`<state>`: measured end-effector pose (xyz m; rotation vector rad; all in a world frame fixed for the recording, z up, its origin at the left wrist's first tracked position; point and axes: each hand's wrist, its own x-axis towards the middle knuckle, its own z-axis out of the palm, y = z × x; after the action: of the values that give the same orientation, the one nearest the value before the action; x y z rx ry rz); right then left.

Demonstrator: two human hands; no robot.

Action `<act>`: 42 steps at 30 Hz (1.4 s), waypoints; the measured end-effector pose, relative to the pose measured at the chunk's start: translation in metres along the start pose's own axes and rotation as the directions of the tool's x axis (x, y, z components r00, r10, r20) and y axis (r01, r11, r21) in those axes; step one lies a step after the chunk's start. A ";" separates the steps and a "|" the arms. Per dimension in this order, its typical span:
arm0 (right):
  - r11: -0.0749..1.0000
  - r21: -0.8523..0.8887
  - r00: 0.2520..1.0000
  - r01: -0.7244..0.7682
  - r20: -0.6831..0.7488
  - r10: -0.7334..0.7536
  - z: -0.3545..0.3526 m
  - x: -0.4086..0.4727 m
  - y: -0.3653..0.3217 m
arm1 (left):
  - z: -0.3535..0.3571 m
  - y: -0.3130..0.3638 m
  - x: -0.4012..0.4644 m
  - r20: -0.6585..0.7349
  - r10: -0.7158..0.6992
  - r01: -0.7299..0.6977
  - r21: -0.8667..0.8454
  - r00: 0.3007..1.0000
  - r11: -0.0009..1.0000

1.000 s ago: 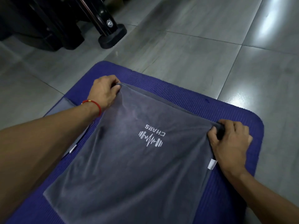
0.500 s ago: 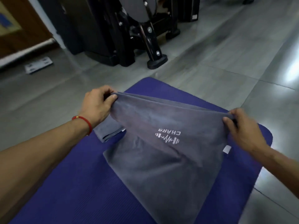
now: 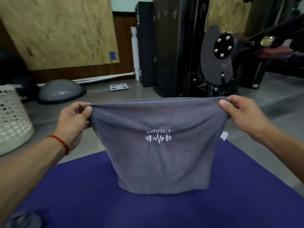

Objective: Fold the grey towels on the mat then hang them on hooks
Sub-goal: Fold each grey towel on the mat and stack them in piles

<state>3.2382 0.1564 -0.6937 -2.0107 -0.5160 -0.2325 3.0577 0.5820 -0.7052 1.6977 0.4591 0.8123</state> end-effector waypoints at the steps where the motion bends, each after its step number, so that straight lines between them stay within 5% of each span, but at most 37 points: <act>1: 0.999 0.037 1.000 -0.010 0.017 0.009 0.008 0.004 -0.010 | -0.016 0.002 -0.002 -0.019 0.013 -0.013 0.005 1.000 1.000; 8: 0.985 -0.167 0.987 -0.044 0.143 0.068 0.056 0.029 -0.032 | -0.089 -0.002 -0.023 -0.086 -0.053 0.064 0.141 0.995 0.988; 14: 0.956 0.174 0.955 -0.236 0.221 0.196 0.115 0.045 -0.047 | -0.089 -0.017 -0.010 -0.155 -0.249 0.276 0.185 0.956 0.943; 20: 0.939 0.337 0.997 -0.074 0.059 0.057 0.120 0.058 -0.056 | -0.085 -0.018 0.003 -0.256 -0.050 0.093 0.158 0.965 0.983; 24: 0.959 0.280 0.998 -0.037 0.054 0.022 0.105 0.027 -0.029 | -0.080 -0.045 -0.039 -0.264 0.099 -0.046 0.197 0.960 0.979; 28: 0.995 0.044 0.968 -0.089 0.241 0.076 0.109 -0.039 0.052 | -0.066 -0.121 -0.120 -0.178 -0.042 0.075 0.188 0.983 0.979; 30: 0.985 -0.084 0.894 -0.151 0.413 0.172 0.115 -0.081 0.096 | -0.066 -0.168 -0.175 -0.086 -0.178 0.192 0.215 0.980 0.957; 33: 0.948 -0.206 0.670 -0.241 0.671 0.317 0.120 -0.142 0.148 | -0.076 -0.214 -0.253 0.132 -0.427 0.375 0.298 0.895 0.878; 36: 0.953 -0.303 0.465 0.003 0.844 0.267 0.106 -0.178 0.184 | -0.097 -0.230 -0.310 0.291 -0.560 0.438 0.391 0.776 0.809; 39: 0.917 -0.279 0.310 0.284 0.932 0.187 0.083 -0.202 0.204 | -0.124 -0.229 -0.350 0.463 -0.495 0.139 0.611 0.735 0.779; 42: 0.809 -0.187 0.172 0.558 0.979 0.108 0.075 -0.228 0.223 | -0.135 -0.234 -0.386 0.607 -0.333 -0.199 0.642 0.721 0.741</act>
<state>3.1320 0.0728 -0.9924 -2.3960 -1.8068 0.9949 2.7219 0.4800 -1.0189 2.4842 0.2870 -0.1698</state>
